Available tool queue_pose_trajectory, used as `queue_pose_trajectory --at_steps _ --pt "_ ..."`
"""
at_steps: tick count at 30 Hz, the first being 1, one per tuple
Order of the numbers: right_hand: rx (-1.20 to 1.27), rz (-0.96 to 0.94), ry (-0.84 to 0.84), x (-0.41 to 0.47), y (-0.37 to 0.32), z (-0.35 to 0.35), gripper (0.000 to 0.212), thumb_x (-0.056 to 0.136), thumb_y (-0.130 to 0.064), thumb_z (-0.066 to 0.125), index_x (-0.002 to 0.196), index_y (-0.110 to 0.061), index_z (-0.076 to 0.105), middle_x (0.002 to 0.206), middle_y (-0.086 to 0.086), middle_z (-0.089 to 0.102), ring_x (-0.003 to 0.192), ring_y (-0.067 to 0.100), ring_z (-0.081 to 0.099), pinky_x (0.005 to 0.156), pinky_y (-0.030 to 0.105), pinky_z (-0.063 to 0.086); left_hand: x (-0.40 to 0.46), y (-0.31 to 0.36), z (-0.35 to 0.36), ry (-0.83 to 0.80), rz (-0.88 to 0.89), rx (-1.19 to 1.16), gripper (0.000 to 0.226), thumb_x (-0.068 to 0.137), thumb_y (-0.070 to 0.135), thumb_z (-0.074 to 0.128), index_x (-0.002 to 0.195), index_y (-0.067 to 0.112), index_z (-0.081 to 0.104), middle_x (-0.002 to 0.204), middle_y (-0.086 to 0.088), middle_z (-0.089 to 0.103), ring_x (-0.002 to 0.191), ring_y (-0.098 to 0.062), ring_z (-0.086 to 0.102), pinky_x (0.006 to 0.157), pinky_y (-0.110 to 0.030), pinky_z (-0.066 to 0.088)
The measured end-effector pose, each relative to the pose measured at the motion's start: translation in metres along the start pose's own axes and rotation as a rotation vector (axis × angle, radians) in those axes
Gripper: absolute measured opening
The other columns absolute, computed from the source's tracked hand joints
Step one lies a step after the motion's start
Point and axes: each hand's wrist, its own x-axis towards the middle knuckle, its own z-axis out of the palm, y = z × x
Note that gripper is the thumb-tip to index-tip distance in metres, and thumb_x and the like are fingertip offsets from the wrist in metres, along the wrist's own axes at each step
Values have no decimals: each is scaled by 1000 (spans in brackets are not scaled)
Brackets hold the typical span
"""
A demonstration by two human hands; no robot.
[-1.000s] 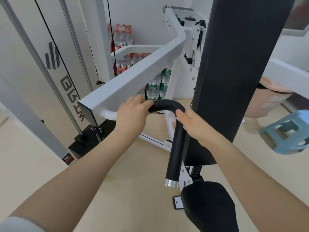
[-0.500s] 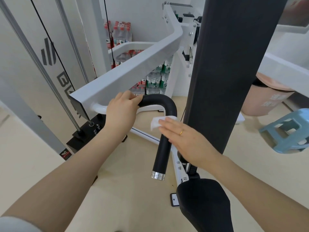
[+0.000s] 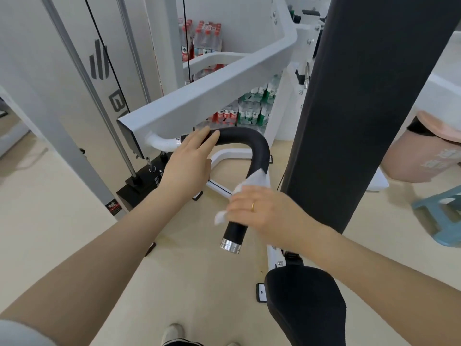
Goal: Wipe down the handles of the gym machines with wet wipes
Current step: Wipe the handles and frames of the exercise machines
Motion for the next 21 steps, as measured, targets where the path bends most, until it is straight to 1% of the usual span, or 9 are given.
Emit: queue_pose_trajectory --at_steps 2,4,8,10,12,14,16,17,21 --pt "93 -230 -164 -7 -28 9 41 73 8 67 109 -10 65 108 5 67 104 24 60 96 42 47 -3 -2 -4 -76 -1 24 60 88 0 54 143 12 33 152 -10 28 140 -29 24 113 -43 26" --pt "108 -292 -179 -5 -23 5 42 74 8 64 112 -9 64 109 6 67 103 24 61 98 43 47 -3 -2 -9 -125 -6 17 60 90 3 52 145 14 30 154 -7 23 142 -26 19 115 -42 22" --pt "3 175 146 -5 16 5 42 86 -5 37 121 -3 59 122 14 62 120 27 53 109 35 32 -9 7 -14 -127 -72 -126 56 93 2 46 145 17 30 155 -1 19 143 -19 18 115 -34 22" --pt "248 451 247 -14 -5 16 50 87 -6 26 133 0 43 142 13 43 137 24 29 117 30 14 -17 17 -14 -129 -121 -284 56 93 0 43 144 21 32 155 6 19 140 -9 21 109 -15 21" --pt "585 584 247 -19 -54 23 55 88 -9 21 142 -7 28 154 1 18 144 13 7 117 24 4 -23 31 -18 -155 -207 -546 54 94 0 43 142 24 35 150 8 28 130 1 32 97 -1 25" --pt "846 613 254 -16 -92 21 53 93 -13 25 144 -26 16 153 -20 2 140 -5 -5 113 12 -1 -26 43 -22 -215 -326 -818 49 95 9 48 138 31 39 140 9 45 111 6 49 94 -11 39" --pt "894 650 372 -3 -83 10 52 95 -15 30 136 -42 11 144 -37 2 135 -17 -4 109 4 0 -27 53 -26 -310 -386 -973 40 95 16 50 131 32 46 128 10 55 95 6 59 88 -22 50" --pt "875 704 418 5 -63 7 51 98 -15 32 136 -43 14 142 -39 4 134 -19 0 109 5 3 -28 57 -27 -352 -393 -1029 34 97 16 48 127 33 49 123 9 58 92 2 61 86 -24 53" --pt "882 973 534 19 -9 4 46 102 -18 30 146 -25 21 154 -14 15 139 -4 9 118 28 13 -30 64 -26 -403 -350 -1067 32 98 14 45 116 39 51 108 11 67 90 -2 65 75 -16 54"
